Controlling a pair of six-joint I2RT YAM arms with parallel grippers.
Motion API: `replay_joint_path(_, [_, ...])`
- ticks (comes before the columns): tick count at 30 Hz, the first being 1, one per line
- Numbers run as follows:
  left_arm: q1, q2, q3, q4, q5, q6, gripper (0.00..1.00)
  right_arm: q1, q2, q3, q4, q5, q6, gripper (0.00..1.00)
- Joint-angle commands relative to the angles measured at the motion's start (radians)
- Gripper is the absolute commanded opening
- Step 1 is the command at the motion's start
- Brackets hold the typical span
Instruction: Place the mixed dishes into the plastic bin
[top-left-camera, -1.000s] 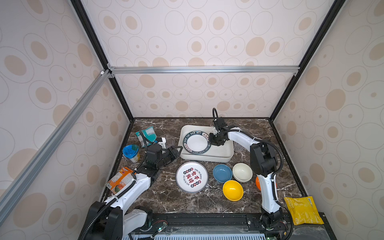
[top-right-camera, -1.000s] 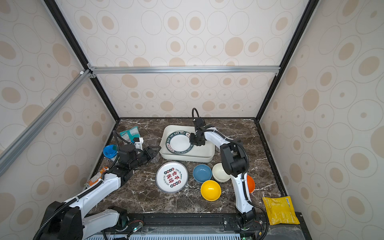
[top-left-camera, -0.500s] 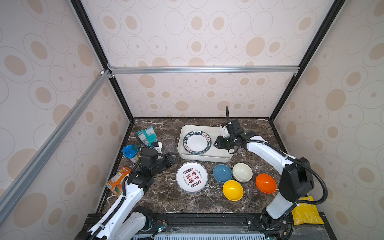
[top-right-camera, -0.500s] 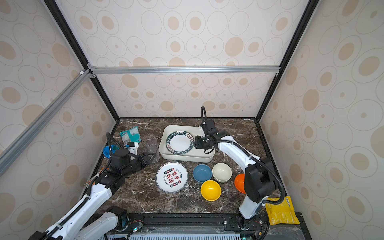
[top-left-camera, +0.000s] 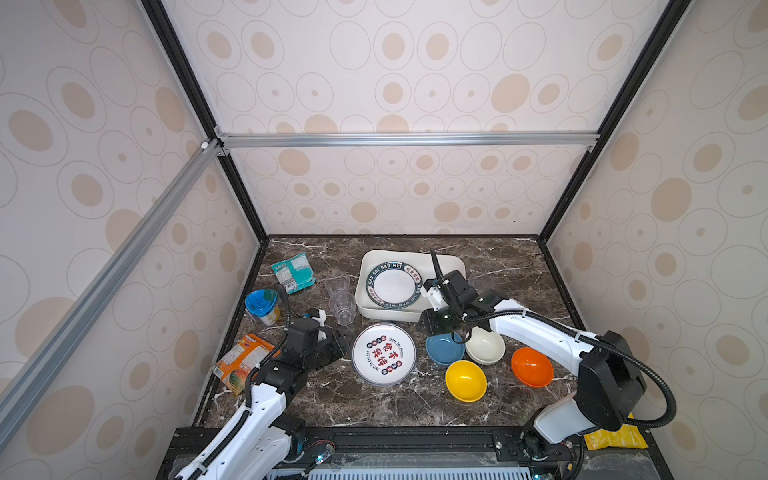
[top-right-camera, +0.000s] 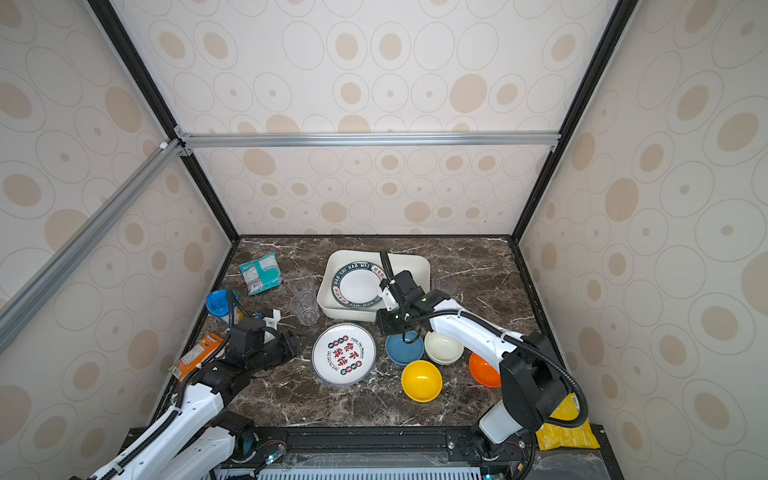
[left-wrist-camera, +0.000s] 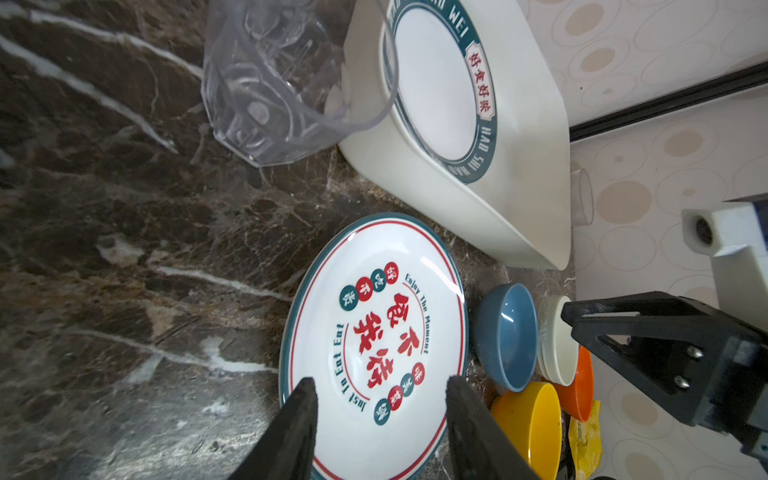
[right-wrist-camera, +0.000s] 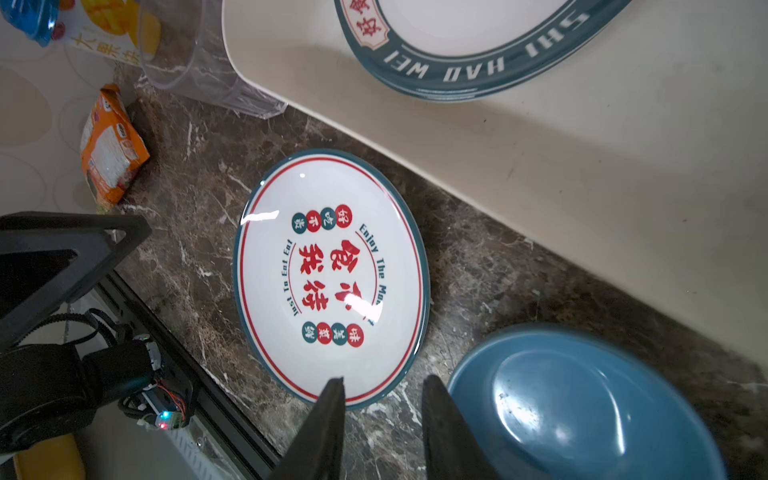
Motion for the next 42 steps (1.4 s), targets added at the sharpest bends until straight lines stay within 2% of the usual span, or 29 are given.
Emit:
replay_joint_path(1, [-0.022,0.018,-0.033,0.053,-0.015,-0.033,0.48,0.03,0.031,-0.016,0.025,0.007,0.0,0.34])
replay_joint_path(13, [-0.055,0.121,-0.142,0.251,-0.01,-0.08,0.44,0.067,0.129,0.009,0.02,0.026,-0.034,0.33])
replay_joint_path(28, [-0.061,0.241,-0.221,0.442,0.002,-0.106,0.38,0.08,0.172,0.029,0.021,0.03,-0.032,0.31])
replay_joint_path(39, [-0.064,0.289,-0.248,0.515,0.005,-0.112,0.29,0.083,0.18,0.033,0.021,0.037,-0.027,0.3])
replay_joint_path(42, [-0.062,0.3,-0.248,0.55,0.008,-0.106,0.24,0.083,0.18,0.034,0.02,0.04,-0.026,0.3])
